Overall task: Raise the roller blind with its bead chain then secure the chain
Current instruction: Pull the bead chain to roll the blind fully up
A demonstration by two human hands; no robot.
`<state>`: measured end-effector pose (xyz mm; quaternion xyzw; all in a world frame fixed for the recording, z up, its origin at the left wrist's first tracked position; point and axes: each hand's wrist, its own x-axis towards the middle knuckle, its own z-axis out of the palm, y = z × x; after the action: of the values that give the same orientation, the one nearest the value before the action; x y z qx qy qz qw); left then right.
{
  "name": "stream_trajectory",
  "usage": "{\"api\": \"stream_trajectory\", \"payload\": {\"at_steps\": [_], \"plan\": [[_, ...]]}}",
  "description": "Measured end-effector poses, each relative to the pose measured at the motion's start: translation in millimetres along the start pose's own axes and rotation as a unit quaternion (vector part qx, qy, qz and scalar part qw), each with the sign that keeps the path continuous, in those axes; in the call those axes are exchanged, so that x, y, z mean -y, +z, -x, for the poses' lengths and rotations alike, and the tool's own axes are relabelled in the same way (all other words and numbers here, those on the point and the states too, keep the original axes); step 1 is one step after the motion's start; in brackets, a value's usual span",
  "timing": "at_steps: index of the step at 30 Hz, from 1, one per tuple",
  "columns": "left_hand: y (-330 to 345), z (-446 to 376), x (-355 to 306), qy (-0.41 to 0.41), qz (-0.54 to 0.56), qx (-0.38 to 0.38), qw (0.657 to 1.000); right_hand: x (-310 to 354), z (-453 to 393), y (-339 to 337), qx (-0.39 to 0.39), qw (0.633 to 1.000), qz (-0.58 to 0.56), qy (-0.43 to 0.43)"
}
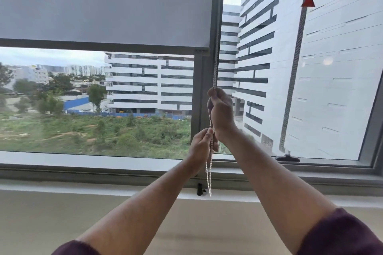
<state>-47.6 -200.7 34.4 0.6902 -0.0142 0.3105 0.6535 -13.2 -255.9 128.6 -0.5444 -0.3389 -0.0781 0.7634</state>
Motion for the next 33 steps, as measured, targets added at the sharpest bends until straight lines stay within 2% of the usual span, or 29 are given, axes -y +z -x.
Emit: {"api": "stream_trajectory", "payload": {"at_steps": [5,10,15,18,23,28,31,33], "plan": [[-10.3,-15.9,-13.2,0.001,-0.012,-0.041,0.999,-15.3,7.5,-1.5,0.001,1.0,-0.011,0.003],[-11.4,-42.9,-68.4,0.038,0.003,-0.057,0.998,-28.5,13.5,-1.7,0.026,0.996,-0.086,0.013],[2.3,-66.0,-118.9,0.068,-0.003,-0.03,0.997,-45.8,28.5,-4.7,0.025,0.999,-0.019,0.025],[9.9,-73.7,-135.0,0.042,0.034,-0.026,0.998,-56.3,34.0,-5.2,0.028,0.999,-0.017,0.029],[11.6,-71.1,-119.4,0.097,-0.034,-0.12,0.987,-69.2,33.9,-14.2,0.056,0.998,0.021,0.018],[15.6,-57.7,-101.1,0.107,-0.015,-0.101,0.989,-55.4,6.9,-39.3,0.139,0.978,0.138,0.067],[10.7,-56.1,-89.9,0.107,-0.011,-0.098,0.989,-24.2,-20.3,-46.1,0.1,0.984,0.136,0.06],[8.9,-57.0,-85.3,0.105,-0.006,-0.1,0.989,6.0,-38.2,-39.1,0.084,0.993,0.071,0.041]]}}
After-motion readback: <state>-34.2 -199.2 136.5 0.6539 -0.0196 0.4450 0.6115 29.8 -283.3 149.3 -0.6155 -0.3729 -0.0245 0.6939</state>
